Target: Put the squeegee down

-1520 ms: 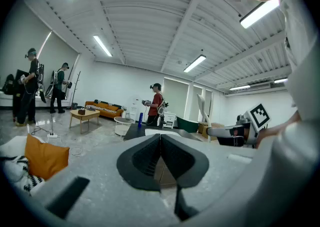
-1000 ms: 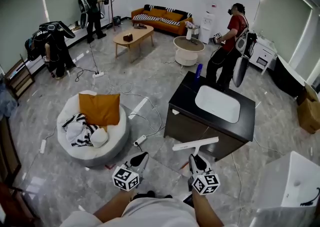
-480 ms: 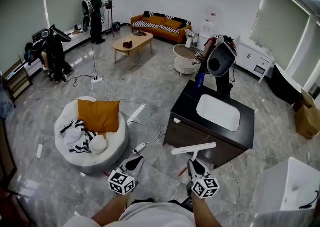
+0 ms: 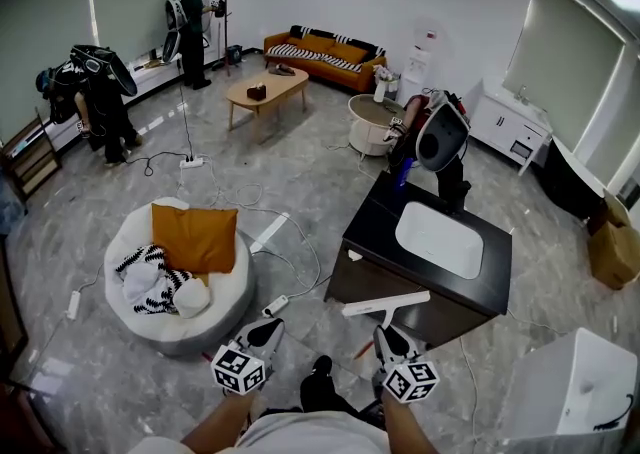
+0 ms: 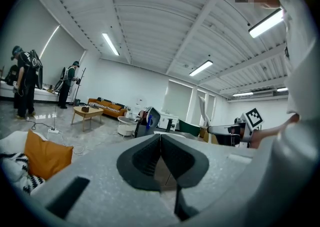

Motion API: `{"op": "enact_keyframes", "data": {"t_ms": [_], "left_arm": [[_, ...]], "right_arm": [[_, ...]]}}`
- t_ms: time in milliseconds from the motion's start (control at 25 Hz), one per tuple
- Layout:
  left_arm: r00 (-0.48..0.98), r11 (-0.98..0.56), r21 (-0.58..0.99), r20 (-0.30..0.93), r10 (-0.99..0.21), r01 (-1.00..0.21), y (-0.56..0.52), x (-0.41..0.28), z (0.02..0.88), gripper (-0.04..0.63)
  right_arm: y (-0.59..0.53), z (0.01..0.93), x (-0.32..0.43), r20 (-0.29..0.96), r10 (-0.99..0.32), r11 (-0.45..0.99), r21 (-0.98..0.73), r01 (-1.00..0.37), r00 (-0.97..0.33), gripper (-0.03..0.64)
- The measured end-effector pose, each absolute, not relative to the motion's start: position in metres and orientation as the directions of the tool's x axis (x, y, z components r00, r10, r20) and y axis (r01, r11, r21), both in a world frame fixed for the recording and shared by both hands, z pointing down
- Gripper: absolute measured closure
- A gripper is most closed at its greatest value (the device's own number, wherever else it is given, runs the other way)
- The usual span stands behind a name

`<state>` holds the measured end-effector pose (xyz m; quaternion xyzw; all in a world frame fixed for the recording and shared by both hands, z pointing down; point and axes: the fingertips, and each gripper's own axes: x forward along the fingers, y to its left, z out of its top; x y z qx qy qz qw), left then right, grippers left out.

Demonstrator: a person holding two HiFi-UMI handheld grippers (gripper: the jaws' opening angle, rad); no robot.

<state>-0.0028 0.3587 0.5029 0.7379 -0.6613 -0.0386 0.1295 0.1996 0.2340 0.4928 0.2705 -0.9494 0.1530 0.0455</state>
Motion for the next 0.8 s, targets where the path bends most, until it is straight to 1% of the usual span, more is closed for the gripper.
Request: {"op": "enact_keyframes", "data": {"t_ms": [400,800], "left_arm": [[0.133,-0.102,0.216,0.138,-0.981,-0.971,0.268,-0.044,0.495,0.578],[0.127,-0.092,0.224,0.146,-0.981,-0.97,0.161,-0.088,0.488,0.578]], "right_arm": [[0.143,0.494,0.155,0.159,-0.49,0.804,-0.299,-0.515,-0.857,0.545],[0.042,0.485,0.117,0.164,-0.473,0.808,-0.311,-0.5,-0.866,0.545]]}}
